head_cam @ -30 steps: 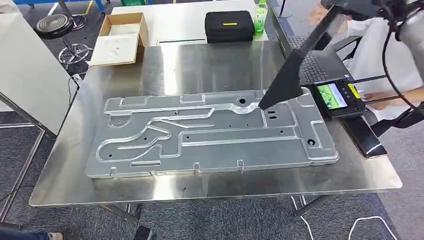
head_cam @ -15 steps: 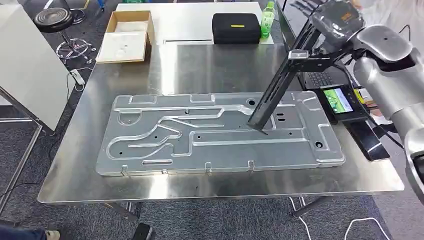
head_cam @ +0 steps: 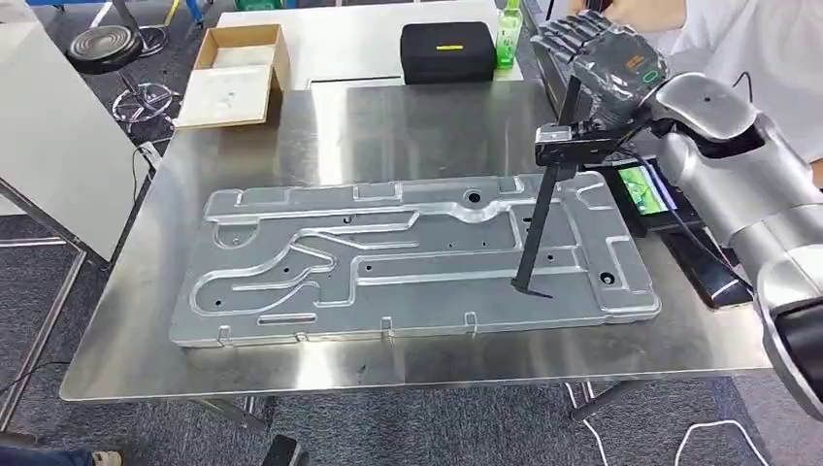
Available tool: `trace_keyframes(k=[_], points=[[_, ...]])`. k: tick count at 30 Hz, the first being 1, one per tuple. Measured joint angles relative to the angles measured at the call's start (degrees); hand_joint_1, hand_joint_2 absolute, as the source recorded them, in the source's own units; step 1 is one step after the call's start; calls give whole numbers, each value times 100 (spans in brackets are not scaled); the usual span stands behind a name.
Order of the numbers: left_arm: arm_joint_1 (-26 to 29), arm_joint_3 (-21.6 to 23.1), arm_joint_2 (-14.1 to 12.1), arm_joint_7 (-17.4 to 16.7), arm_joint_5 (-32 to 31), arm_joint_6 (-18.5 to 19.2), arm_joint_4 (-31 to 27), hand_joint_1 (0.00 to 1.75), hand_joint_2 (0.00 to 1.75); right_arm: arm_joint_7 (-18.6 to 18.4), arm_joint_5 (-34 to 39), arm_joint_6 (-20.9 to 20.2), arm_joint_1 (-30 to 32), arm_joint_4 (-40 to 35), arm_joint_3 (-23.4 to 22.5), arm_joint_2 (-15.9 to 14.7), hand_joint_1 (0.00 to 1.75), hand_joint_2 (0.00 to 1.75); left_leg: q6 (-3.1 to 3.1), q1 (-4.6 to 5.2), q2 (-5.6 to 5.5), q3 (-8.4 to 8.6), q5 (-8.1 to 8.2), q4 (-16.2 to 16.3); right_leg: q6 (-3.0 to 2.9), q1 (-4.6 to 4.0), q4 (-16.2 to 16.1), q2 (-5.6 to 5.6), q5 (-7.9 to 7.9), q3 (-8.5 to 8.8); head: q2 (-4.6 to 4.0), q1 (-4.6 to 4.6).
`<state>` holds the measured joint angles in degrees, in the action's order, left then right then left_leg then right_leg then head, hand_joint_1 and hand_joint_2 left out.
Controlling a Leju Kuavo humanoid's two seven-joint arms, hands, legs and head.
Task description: Take the parts from the cabinet and place them on the table.
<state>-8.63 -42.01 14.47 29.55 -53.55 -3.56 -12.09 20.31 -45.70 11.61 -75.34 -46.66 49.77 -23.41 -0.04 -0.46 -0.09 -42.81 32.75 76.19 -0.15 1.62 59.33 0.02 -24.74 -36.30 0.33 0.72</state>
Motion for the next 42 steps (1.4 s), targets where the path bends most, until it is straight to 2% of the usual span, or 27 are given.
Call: trace_keyframes(k=[1, 3, 4, 5, 8, 9, 10, 11, 13, 14, 15, 16, 18, 19, 23, 25, 26, 28, 29, 30, 31, 32, 34, 35, 39, 40, 42], points=[[-3, 0, -2, -18, -2, 0, 0, 0, 0, 4, 0, 4, 13, 0, 0, 13, 0, 0, -7, -9, 0, 109, -199, -254, 4, 2, 3, 9, -3, 5, 0, 0], [-14, 0, -15, -22, 15, -2, 0, 0, 0, 7, 9, 28, 47, -39, -24, 15, 0, 0, -57, -14, 1, 586, -730, -1272, 33, 6, 7, 21, -23, 34, 0, 0], [-15, 0, -20, -20, 24, -2, 0, 0, 0, 7, 18, 61, 63, -66, -55, 15, 0, 0, -86, -10, -2, 725, -774, -1639, 52, 7, 5, 19, -33, 39, 0, -2], [-20, 0, -24, -20, 35, 2, 0, 0, 0, 4, 20, 88, 65, -77, -83, 13, 0, 0, -94, 30, -3, 788, -745, -1709, 88, -28, 10, 23, -26, 7, 0, -2], [-17, -2, -37, -22, 66, 7, 0, 0, 0, -20, 37, 131, 135, -120, -129, 13, 0, 0, -146, 54, -23, 763, -768, -1721, 194, -12, -50, 17, 26, 12, 0, 0], [-20, 0, -42, -24, 59, -4, 0, 0, 0, -24, 42, 172, 172, -172, -181, 5, 0, 0, -208, 13, -21, 814, -817, -1831, 239, -22, -68, 24, 13, 25, 0, -2], [-24, 0, -46, -26, 55, -11, 0, 0, 0, -26, 46, 208, 213, -205, -244, -16, 0, 0, -240, -1, -15, 852, -843, -1878, 244, 4, 26, 12, -82, -3, 0, -2], [-46, 0, -48, -35, 50, -13, 0, 0, 0, -26, 46, 236, 226, -249, -288, -9, 0, 0, -268, 0, -11, 853, -852, -1893, 239, -6, 304, 7, -272, -136, 0, -4], [-73, 0, -59, -41, 41, -13, 0, 0, 0, -26, 46, 275, 315, -308, -326, -4, 0, 0, -283, 17, -13, 855, -845, -1887, 256, -22, 1216, 9, -681, -566, 0, -2], [-73, 0, -66, -41, 37, -13, 0, 0, 0, -24, 37, 282, 391, -330, -332, -2, 0, 0, -298, 25, -16, 855, -835, -1877, 264, -21, 1584, 9, -761, -762, 0, -4], [-73, 0, -72, -41, 39, -20, 0, 0, 0, -13, 20, 291, 460, -354, -343, 2, 0, 0, -306, 26, -25, 857, -826, -1862, 263, -21, 1668, 8, -705, -825, 0, -2], [-67, 0, -76, -41, 39, -22, 0, 0, 0, -2, 11, 310, 506, -387, -345, 9, 0, 0, -308, 27, -33, 861, -803, -1839, 256, -21, 1497, 7, -535, -770, 0, -4], [-70, 0, -76, -39, 42, -26, 0, 0, 0, -2, 13, 319, 519, -444, -365, 28, 0, 0, -289, 26, -51, 870, -731, -1760, 224, -21, 557, 2, 17, -334, 0, -2], [-71, 0, -76, -39, 46, -26, 0, 0, 0, -2, 13, 326, 522, -461, -400, 31, 0, 0, -266, 29, -57, 872, -688, -1712, 196, -27, 132, -3, 103, -154, 0, -4], [-65, 0, -81, -39, 59, -28, 0, 0, 0, -2, 15, 339, 569, -503, -446, 59, 0, 0, -173, 58, -59, 847, -666, -1703, 125, -89, 75, 28, 13, -108, 0, 0], [-72, 0, -92, -39, 59, -31, 0, 0, 0, -4, 17, 341, 571, -531, -448, 66, 0, 0, -108, 63, -51, 832, -570, -1635, 64, -11, 8, 20, 46, -64, 0, -2], [-77, 0, -92, -37, 57, -31, 0, 0, 0, -2, 17, 347, 571, -544, -455, 85, 0, 0, -61, 63, -36, 743, -401, -1395, 32, -8, -5, 18, 45, -44, 0, 2], [-72, 0, -94, -39, 59, -31, 0, 0, 0, -4, 9, 352, 576, -544, -466, 94, 0, 0, -8, 18, -31, 326, 46, -487, 3, -13, -4, 3, 33, -42, 0, 0], [-64, 0, -96, -41, 63, -31, 0, 0, 0, -6, 2, 378, 591, -546, -468, 107, 0, 0, 10, 6, -31, 138, 184, -97, 3, -14, -3, 0, 33, -44, 0, 0], [-55, 0, -96, -48, 63, -31, 0, 0, 0, -15, -2, 407, 620, -546, -477, 111, 0, 0, 25, -9, -30, 45, 191, 92, 3, -13, -2, 1, 33, -43, 0, 0], [-49, 0, -100, -72, 59, -31, 0, 0, 0, -24, -15, 448, 664, -551, -492, 120, 0, 0, 31, -22, -28, 95, 56, -17, 4, -10, 1, 2, 33, -34, 0, 0], [-46, 0, -103, -85, 50, -31, 0, 0, 0, -31, -46, 496, 702, -568, -518, 129, 0, 0, 28, -28, -27, 276, -177, -384, 7, -1, 4, 5, 30, -27, 0, 0], [-47, 0, -105, -96, 24, -41, 0, 0, 0, -35, -102, 566, 754, -616, -603, 140, 0, 0, -2, -32, -26, 801, -679, -1443, 38, 15, 18, 8, 13, 1, 0, 0], [-51, 0, -105, -98, 22, -46, 0, 0, 0, -35, -137, 605, 774, -647, -649, 142, 0, 0, -24, -19, -31, 910, -613, -1656, 74, -5, 25, 11, 7, -7, 0, -2], [-49, 0, -109, -103, 39, -61, 0, 0, 0, -22, -346, 772, 908, -767, -879, 162, 0, 0, -147, 13, -36, 907, -674, -1744, 229, -15, -54, 14, 83, 6, 0, 0], [-62, 2, -107, -107, 39, -61, 0, 0, 0, -17, -387, 802, 949, -807, -942, 162, 0, 0, -213, -32, -25, 938, -730, -1820, 249, 17, -10, 7, 20, -13, 0, -2], [-84, 2, -105, -118, 37, -61, 0, 0, 0, -20, -411, 837, 963, -853, -1067, 164, 0, 0, -275, -15, -28, 928, -762, -1846, 253, 1, 509, 8, -354, -241, 0, 0]])
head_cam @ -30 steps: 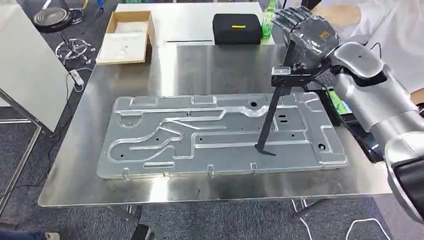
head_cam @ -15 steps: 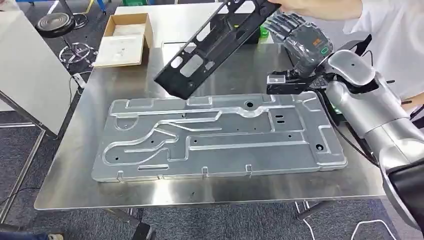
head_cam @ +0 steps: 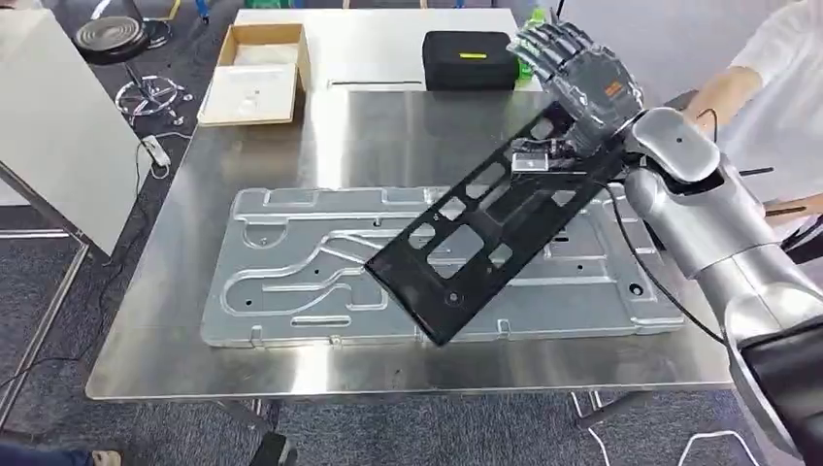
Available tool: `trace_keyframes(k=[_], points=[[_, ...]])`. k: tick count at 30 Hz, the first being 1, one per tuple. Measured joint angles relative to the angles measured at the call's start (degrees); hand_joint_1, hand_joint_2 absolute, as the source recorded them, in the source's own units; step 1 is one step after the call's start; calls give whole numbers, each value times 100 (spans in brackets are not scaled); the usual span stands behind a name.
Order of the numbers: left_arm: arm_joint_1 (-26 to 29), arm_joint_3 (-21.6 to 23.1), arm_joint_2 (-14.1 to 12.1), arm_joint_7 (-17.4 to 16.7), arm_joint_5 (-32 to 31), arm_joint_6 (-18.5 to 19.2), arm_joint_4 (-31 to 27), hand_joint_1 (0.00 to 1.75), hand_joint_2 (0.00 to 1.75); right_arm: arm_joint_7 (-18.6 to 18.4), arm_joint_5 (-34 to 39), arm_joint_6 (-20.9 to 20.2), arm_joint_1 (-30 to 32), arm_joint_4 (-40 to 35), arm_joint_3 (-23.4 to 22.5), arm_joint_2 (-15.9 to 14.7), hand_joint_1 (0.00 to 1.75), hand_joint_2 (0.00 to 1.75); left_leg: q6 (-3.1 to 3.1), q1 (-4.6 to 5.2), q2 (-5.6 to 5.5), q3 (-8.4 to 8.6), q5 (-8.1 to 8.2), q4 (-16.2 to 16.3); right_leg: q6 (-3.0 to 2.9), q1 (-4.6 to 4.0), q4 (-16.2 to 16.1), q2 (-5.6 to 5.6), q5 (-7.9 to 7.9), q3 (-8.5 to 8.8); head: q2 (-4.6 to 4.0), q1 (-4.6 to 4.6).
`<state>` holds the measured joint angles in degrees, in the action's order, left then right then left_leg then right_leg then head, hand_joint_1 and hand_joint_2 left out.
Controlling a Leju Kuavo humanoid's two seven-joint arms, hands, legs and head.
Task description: Take the parts from the cabinet and place them on the table.
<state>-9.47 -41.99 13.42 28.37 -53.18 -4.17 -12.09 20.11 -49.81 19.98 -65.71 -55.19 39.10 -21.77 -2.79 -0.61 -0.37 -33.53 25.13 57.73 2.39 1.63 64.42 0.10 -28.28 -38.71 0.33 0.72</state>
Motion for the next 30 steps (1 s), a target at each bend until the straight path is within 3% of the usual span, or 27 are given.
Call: trace_keyframes(k=[2, 3, 4, 5, 7, 8, 9, 12, 13, 14, 17, 18, 19, 20, 22, 23, 24, 27, 28, 29, 30], points=[[9, 2, 2, -13, -20, 2, 0, 0, 0, -24, 72, 6, 80, -39, -85, 9, 0, 0, -8, 23, 0, -8, 1, 2, 16, -18, 920, -1, -402, -411, 0, -2], [12, 4, 2, -20, -24, 7, 0, 0, 0, -33, 156, 2, 164, -61, -127, 22, 0, 0, -11, 33, 0, -8, 1, 6, 15, -24, 1177, -2, -446, -530, 0, -4], [12, 7, 7, -24, -28, 13, 0, 0, 0, -33, 239, 0, 252, -81, -175, 46, 0, 0, -12, 38, 0, -6, 1, 13, 7, -26, 1143, -2, -351, -513, 0, -4], [6, 11, 13, -26, -44, 18, 0, 0, 0, -33, 311, 2, 313, -114, -243, 79, 0, 0, -15, 45, -1, -7, 8, 24, -11, -28, 880, -3, -164, -388, 0, -2], [-9, 17, 42, -35, -44, 17, 0, 0, 0, -31, 354, 24, 366, -188, -341, 133, 0, 0, 1, 60, -2, -4, 42, 63, -78, -38, -131, -6, 338, 134, 0, -2], [-14, 24, 59, -39, -46, 17, 0, 0, 0, -26, 352, 61, 385, -216, -391, 149, 0, 0, 17, 72, -3, -24, 61, 81, -126, -60, -433, -10, 315, 284, 0, -4], [-31, 35, 70, -42, -65, 20, 0, 0, 0, -13, 345, 118, 431, -251, -435, 182, 0, 0, 45, 108, -8, -44, 75, 122, -133, -89, -525, -5, 306, 306, 0, -2], [-36, 50, 72, -70, -79, 15, 0, 0, 0, 11, 317, 267, 634, -348, -579, 243, 0, 0, 111, 86, -4, -39, 68, 87, -177, -112, -517, -2, 308, 297, 0, -2], [-47, 52, 72, -89, -76, 13, 0, 0, 0, 13, 308, 286, 712, -399, -620, 277, 0, 0, 142, 96, -4, -70, 117, 122, -216, -32, -568, -15, 336, 324, 0, -2], [-56, 55, 74, -120, -72, 13, 0, 0, 0, 13, 308, 332, 791, -466, -678, 317, 0, 0, 192, 91, 5, -106, 229, 257, -234, -33, -585, -11, 341, 337, 0, 0], [-62, 52, 74, -289, -20, 55, 0, 0, 0, 13, 326, 485, 1027, -564, -876, 396, 0, 0, 275, 29, 4, -663, 827, 1489, -275, -37, -581, -27, 334, 337, 0, 6], [-59, 52, 74, -367, 0, 66, 0, 0, 0, 22, 326, 533, 1127, -590, -922, 424, 0, 0, 293, 17, 4, -798, 875, 1756, -275, -36, -579, -27, 333, 338, 0, 9], [-57, 46, 72, -462, 35, 88, 0, 0, 0, 39, 326, 586, 1235, -621, -973, 450, 0, 0, 303, 3, 5, -820, 802, 1779, -275, -33, -573, -26, 334, 342, 0, 7], [-58, 41, 72, -561, 48, 103, 0, 0, 0, 61, 323, 627, 1322, -649, -1029, 474, 0, 0, 309, -10, 5, -739, 646, 1583, -274, -29, -561, -23, 333, 341, 0, 9], [-70, 37, 72, -675, 61, 118, 0, 0, 0, 90, 308, 660, 1405, -699, -1101, 536, 0, 0, 288, -17, 5, -295, 128, 645, -256, -14, -530, -8, 322, 346, 0, 9], [-80, 37, 72, -706, 61, 120, 0, 0, 0, 92, 302, 664, 1421, -721, -1134, 551, 0, 0, 263, -17, 4, -128, 41, 229, -233, -11, -519, -8, 309, 345, 0, 9], [-95, 35, 74, -745, 59, 125, 0, 0, 0, 101, 284, 671, 1429, -739, -1176, 571, 0, 0, 251, 18, -5, -62, 64, 156, -194, -52, -501, 4, 317, 317, 0, 9], [-85, 33, 72, -793, 55, 136, 0, 0, 0, 109, 234, 669, 1500, -793, -1241, 599, 0, 0, 173, 29, -21, -104, 17, 160, -86, -38, -539, -1, 385, 303, 0, 9], [-87, 33, 74, -796, 55, 135, 0, 0, 0, 111, 227, 669, 1522, -813, -1254, 603, 0, 0, 96, 0, -12, -106, -42, 78, -50, -32, -534, 4, 387, 289, 0, 7], [-101, 33, 81, -798, 59, 135, 0, 0, 0, 116, 227, 667, 1542, -817, -1281, 610, 0, 0, 54, -3, 3, -110, -93, 46, -39, -6, -444, -4, 223, 251, 0, 5], [-111, 33, 81, -798, 61, 136, 0, 0, 0, 116, 225, 667, 1549, -822, -1296, 610, 0, 0, 4, -1, 8, -142, -127, 33, -37, -16, -192, -8, -47, 172, 0, -4]])
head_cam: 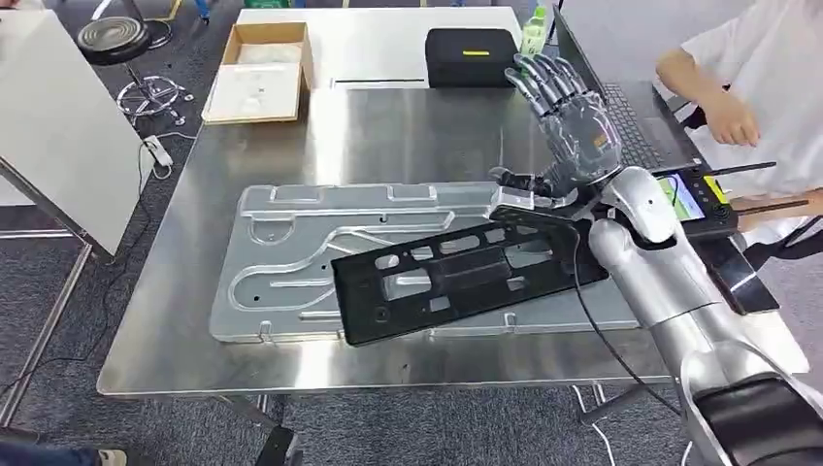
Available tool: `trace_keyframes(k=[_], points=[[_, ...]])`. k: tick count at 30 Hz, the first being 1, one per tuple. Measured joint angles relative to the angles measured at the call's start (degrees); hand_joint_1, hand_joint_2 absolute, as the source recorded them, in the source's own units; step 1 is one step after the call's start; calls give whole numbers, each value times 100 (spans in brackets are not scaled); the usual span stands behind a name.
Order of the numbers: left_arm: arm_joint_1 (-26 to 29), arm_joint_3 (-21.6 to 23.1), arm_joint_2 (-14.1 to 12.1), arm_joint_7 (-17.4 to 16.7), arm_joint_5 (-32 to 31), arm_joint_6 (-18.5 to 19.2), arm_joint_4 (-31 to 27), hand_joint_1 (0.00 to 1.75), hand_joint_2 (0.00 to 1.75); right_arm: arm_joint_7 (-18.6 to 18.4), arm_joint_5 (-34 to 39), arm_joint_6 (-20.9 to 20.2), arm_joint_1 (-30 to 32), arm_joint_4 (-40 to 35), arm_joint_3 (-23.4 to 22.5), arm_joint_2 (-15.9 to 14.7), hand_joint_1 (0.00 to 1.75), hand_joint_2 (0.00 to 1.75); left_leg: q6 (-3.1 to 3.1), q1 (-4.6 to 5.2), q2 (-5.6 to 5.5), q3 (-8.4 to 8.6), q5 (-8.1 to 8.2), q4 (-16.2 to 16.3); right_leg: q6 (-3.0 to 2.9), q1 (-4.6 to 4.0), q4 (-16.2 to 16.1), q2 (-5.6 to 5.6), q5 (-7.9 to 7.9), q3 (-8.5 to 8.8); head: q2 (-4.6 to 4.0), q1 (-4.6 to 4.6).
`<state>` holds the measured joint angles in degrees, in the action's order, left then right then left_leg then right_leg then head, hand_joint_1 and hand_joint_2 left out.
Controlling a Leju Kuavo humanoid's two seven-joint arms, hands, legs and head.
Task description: Take the parts from the cabinet and place them on the table.
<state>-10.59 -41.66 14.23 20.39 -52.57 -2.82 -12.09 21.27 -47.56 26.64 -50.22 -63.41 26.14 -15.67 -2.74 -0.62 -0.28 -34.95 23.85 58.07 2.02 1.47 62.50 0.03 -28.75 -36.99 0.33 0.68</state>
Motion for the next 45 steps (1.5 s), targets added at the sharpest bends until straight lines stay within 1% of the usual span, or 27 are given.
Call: trace_keyframes(k=[2, 4, 6, 8, 9, 13, 15, 17, 18, 19, 20, 22, 23, 24, 25, 28, 29, 30, 32, 34, 35, 37, 38, 40, 43, 44, 45], points=[[-11, 0, 2, -7, 0, 2, 0, 0, 0, 0, 0, -2, 13, -11, -39, 9, 0, 0, -29, 23, 4, -87, -56, 12, 20, -5, 868, 0, -550, -290, 0, 6], [-7, 0, 2, -15, 2, 9, 0, 0, 0, 0, 0, -9, 68, -11, -44, 11, 0, 0, -33, 46, 7, -193, -123, 27, 20, -7, 1331, 0, -700, -377, 0, 7], [-13, 0, 2, -15, 0, 15, 0, 0, 0, 0, -2, -11, 89, -15, -63, 26, 0, 0, -22, 55, 5, -288, -192, 46, -9, -12, 847, 0, -386, -1, 0, 4], [-30, -2, 4, -31, 0, 15, 0, 0, 0, 0, -2, -17, 75, -72, -90, 42, 0, 0, 8, 59, -2, -359, -262, 74, -68, -26, -162, 1, -104, 679, 0, 4], [-38, -2, 9, -33, 0, 15, 0, 0, 0, 4, -4, -22, 66, -96, -100, 55, 0, 0, 44, 90, -10, -398, -297, 79, -79, -69, -423, 2, -199, 791, 0, 7], [-39, -2, 9, -31, -17, 15, 0, 0, 0, 35, -15, -52, 96, -127, -155, 74, 0, 0, 186, 104, -24, -429, -487, 6, -186, -70, -432, -6, 8, 654, 0, 2], [-38, -4, 7, -31, -17, 15, 0, 0, 0, 46, -17, -52, 101, -140, -166, 107, 0, 0, 247, 57, -7, -577, 40, 321, -291, -41, -445, -35, 152, 528, 0, 15], [-39, -4, 7, -31, -17, 18, 0, 0, 0, 57, -17, -52, 115, -151, -184, 114, 0, 0, 306, 26, -5, -806, 688, 1156, -308, -45, -436, -41, 271, 364, 0, 13], [-41, -4, 7, -31, -17, 17, 0, 0, 0, 59, -17, -52, 122, -151, -183, 114, 0, 0, 332, 17, -5, -900, 897, 1629, -305, -49, -427, -42, 342, 265, 0, 11], [-39, -4, 7, -31, -18, 17, 0, 0, 0, 59, -17, -50, 135, -151, -186, 116, 0, 0, 347, 9, -5, -896, 880, 1893, -300, -49, -413, -41, 405, 171, 0, 11], [-39, -4, 7, -31, -17, 17, 0, 0, 0, 59, -17, -50, 151, -151, -188, 116, 0, 0, 351, 5, -5, -781, 708, 1898, -291, -49, -393, -42, 461, 78, 0, 11], [-45, -4, 4, -31, -17, 17, 0, 0, 0, 61, -17, -48, 172, -153, -207, 116, 0, 0, 323, 3, -5, -267, 322, 1322, -259, -49, -353, -40, 551, -77, 0, 13], [-54, -4, 4, -31, -17, 17, 0, 0, 0, 61, -17, -48, 174, -162, -225, 116, 0, 0, 280, 6, -6, 125, 304, 804, -238, -51, -334, -38, 596, -129, 0, 13], [-73, -4, 2, -31, -17, 17, 0, 0, 0, 61, -17, -48, 177, -197, -243, 116, 0, 0, 228, 26, -10, 493, 523, 277, -205, -64, -316, -38, 630, -166, 0, 13], [-84, -4, 2, -26, -17, 18, 0, 0, 0, 63, -17, -50, 174, -223, -273, 116, 0, 0, 211, 48, -12, 660, 621, -49, -166, -66, -313, -45, 671, -173, 0, 7], [-77, -4, 4, -26, -17, 20, 0, 0, 0, 81, -20, -52, 187, -247, -310, 120, 0, 0, 129, 71, -10, 532, 478, -53, -55, -70, -411, -58, 857, -175, 0, 9], [-79, -7, 4, -28, -17, 20, 2, 0, 0, 81, -20, -55, 192, -247, -332, 118, 0, 0, 71, 10, 26, 521, 368, -105, -32, -50, -373, -49, 752, -214, 0, 9], [-84, -7, 4, -28, -18, 20, 2, 0, 0, 81, -20, -61, 190, -249, -365, 114, 0, 0, -4, 16, 29, 435, 298, -109, -30, -59, -201, -36, 437, -319, 0, 7], [-88, -7, 4, -28, -20, 17, 2, 0, 0, 81, -20, -79, 201, -249, -409, 111, 0, 0, -39, 25, 40, 269, 167, -104, -3, -40, 569, -28, -256, -527, 0, 4], [-84, -7, 4, -31, -17, 17, 2, 0, 0, 81, -20, -85, 232, -249, -426, 111, 0, 0, -35, 37, 45, 95, 42, -89, 34, -32, 1289, -27, -456, -646, 0, 7], [-82, -7, 4, -31, -17, 17, 2, 0, 0, 81, -20, -85, 249, -249, -439, 111, 0, 0, -26, 39, 46, 6, -19, -72, 44, -23, 1373, -27, -293, -577, 0, 7], [-84, -7, 4, -31, -20, 17, 2, 0, 0, 81, -22, -85, 248, -256, -452, 113, 0, 0, 4, 36, 47, -182, -119, -14, 43, -10, 945, -28, 162, -143, 0, 7], [-86, -7, 4, -31, -22, 17, 2, 0, 0, 81, -26, -85, 245, -278, -463, 114, 0, 0, 27, 34, 46, -251, -152, 29, 33, -8, 511, -28, 209, 201, 0, 7], [-92, -7, 4, -33, -28, 15, 2, 0, 0, 83, -46, -79, 237, -348, -505, 127, 0, 0, 93, 68, 29, -340, -202, 112, -21, -47, -382, -14, -162, 796, 0, 13], [-92, -9, 2, -35, -37, 15, 2, 0, 0, 85, -66, -59, 265, -369, -544, 131, 0, 0, 193, 61, 26, -374, -381, 70, -98, -78, -363, -20, -65, 687, 0, 9], [-86, -9, -4, -37, -42, 15, 2, 0, 0, 85, -74, -57, 291, -367, -544, 138, 0, 0, 223, 57, 5, -414, -367, 85, -155, -10, -413, -46, 16, 636, 0, 7], [-82, -11, -9, -35, -46, 15, 2, 0, 0, 87, -81, -46, 302, -372, -546, 146, 0, 0, 253, 44, 5, -497, -101, 216, -206, -14, -409, -69, 90, 560, 0, 11]])
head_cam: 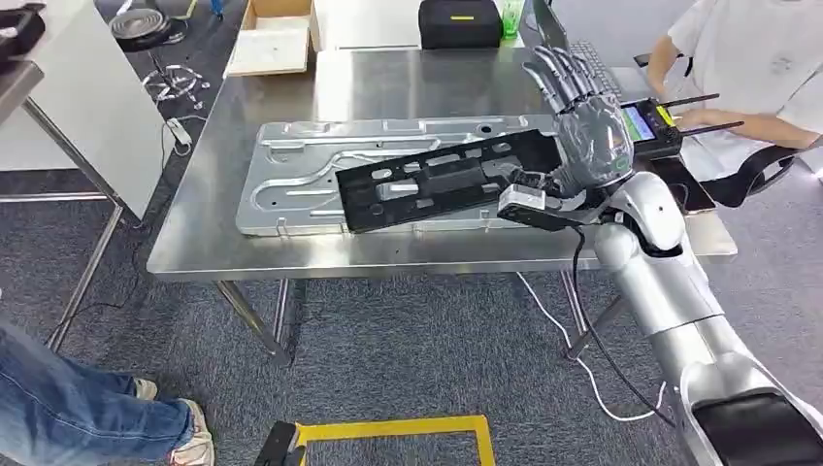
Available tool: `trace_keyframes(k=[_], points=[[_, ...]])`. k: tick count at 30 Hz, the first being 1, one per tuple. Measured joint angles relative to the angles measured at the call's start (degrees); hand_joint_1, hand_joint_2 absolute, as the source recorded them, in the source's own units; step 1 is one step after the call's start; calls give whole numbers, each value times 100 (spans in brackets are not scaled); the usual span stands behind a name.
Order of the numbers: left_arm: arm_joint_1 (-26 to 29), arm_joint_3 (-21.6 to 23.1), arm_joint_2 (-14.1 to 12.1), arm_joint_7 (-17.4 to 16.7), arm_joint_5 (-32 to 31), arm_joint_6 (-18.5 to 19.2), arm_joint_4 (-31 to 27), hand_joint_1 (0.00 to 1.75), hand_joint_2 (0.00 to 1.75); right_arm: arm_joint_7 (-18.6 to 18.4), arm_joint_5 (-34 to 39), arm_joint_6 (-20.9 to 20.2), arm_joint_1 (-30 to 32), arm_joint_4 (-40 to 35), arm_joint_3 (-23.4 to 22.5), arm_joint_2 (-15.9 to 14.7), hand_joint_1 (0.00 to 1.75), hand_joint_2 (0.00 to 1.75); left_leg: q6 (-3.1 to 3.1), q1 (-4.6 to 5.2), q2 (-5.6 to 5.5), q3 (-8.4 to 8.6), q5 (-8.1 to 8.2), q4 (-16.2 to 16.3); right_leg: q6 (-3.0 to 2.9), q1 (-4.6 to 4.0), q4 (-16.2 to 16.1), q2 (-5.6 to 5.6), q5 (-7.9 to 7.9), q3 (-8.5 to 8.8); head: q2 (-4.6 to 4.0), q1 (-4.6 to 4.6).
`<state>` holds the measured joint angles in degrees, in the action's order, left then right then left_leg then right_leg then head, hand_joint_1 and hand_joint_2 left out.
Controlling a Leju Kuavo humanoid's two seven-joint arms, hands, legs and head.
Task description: Take the parts from the cabinet and place them on the table.
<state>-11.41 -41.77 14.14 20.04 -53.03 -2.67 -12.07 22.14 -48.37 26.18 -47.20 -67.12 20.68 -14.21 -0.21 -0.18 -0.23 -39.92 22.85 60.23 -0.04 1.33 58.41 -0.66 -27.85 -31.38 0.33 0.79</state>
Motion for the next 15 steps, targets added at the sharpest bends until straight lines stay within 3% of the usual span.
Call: trace_keyframes(k=[1, 2, 3, 4, 5, 6, 7, 8, 9, 10, 11, 12, 14, 15], points=[[3, 0, -2, -2, -11, 0, 0, 0, 0, 0, -2, 13, 3, -9, -2, 9, 0, 0, 18, -12, 2, -102, 368, 292, -54, -3, 5, -1, 74, -96, 0, 0], [0, 0, -2, -2, -33, 2, 0, 0, 0, 0, 0, 20, 18, -11, -7, 15, 0, 0, 43, -20, 5, -217, 752, 752, -47, -7, 8, -1, 154, -205, 0, 2], [-7, 0, -2, -2, -42, 2, 0, 0, 0, 4, 0, 33, 31, -15, -22, 20, 0, 0, 61, -25, 6, -298, 1013, 1189, -49, -12, 12, -1, 231, -307, 0, 0], [-11, 0, -2, -2, -50, 0, 0, 0, 0, 4, 0, 42, 51, -15, -39, 20, 0, 0, 71, -25, 6, -321, 1088, 1514, -43, -16, 20, -2, 301, -406, 0, 0], [-10, 0, -2, -2, -57, 0, 0, 0, 0, 7, 2, 50, 78, -15, -55, 20, 0, 0, 70, -26, 6, -282, 978, 1688, -37, -18, 35, -3, 370, -505, 0, 0], [-9, 0, -9, -2, -59, 0, 0, 0, 0, 9, 2, 57, 108, -15, -74, 20, 0, 0, 63, -26, 5, -142, 730, 1654, -25, -19, 44, -3, 439, -611, 0, 0], [-9, 0, -13, -2, -63, -2, 0, 0, 0, 9, 2, 59, 137, -15, -94, 20, 0, 0, 42, -26, 6, 117, 473, 1386, -7, -21, 58, -1, 510, -710, 0, 2], [-13, 0, -15, -2, -85, -11, 0, 0, 0, 17, 2, 63, 150, -17, -117, 20, 0, 0, 11, -23, 5, 450, 369, 973, 9, -21, 73, 1, 572, -788, 0, 2], [-26, 0, -20, -2, -92, -18, -2, 0, 0, 26, 2, 72, 157, -26, -138, 20, 0, 0, -38, -16, -5, 877, 522, 414, 33, -16, 91, 6, 630, -826, 0, 2], [-44, 0, -28, -4, -94, -24, -4, 0, 0, 42, 4, 90, 172, -57, -155, 17, 0, 0, -64, 27, -6, 1235, 775, -154, 72, -46, 99, 13, 672, -856, 0, 2], [-58, 2, -28, -4, -94, -31, -4, 0, 0, 59, 11, 112, 188, -68, -197, 11, 0, 0, -69, 29, -8, 1283, 817, -249, 106, -32, 74, -4, 727, -837, 0, -4], [-58, 2, -28, -2, -94, -33, -4, 0, 0, 66, 13, 127, 190, -66, -225, 11, 0, 0, -82, 50, -13, 1229, 755, -264, 138, -25, 26, -10, 792, -816, 0, 0], [-45, 0, -28, -11, -94, -33, -2, 0, 0, 70, 24, 144, 225, -66, -251, -2, 0, 0, -180, 12, 1, 1157, 601, -321, 218, -38, -48, 8, 910, -846, 0, -4], [-57, 0, -28, -11, -94, -33, -4, 0, 0, 77, 26, 149, 251, -66, -271, -9, 0, 0, -225, 1, 39, 1112, 514, -329, 234, -4, 37, 26, 691, -908, 0, -4]])
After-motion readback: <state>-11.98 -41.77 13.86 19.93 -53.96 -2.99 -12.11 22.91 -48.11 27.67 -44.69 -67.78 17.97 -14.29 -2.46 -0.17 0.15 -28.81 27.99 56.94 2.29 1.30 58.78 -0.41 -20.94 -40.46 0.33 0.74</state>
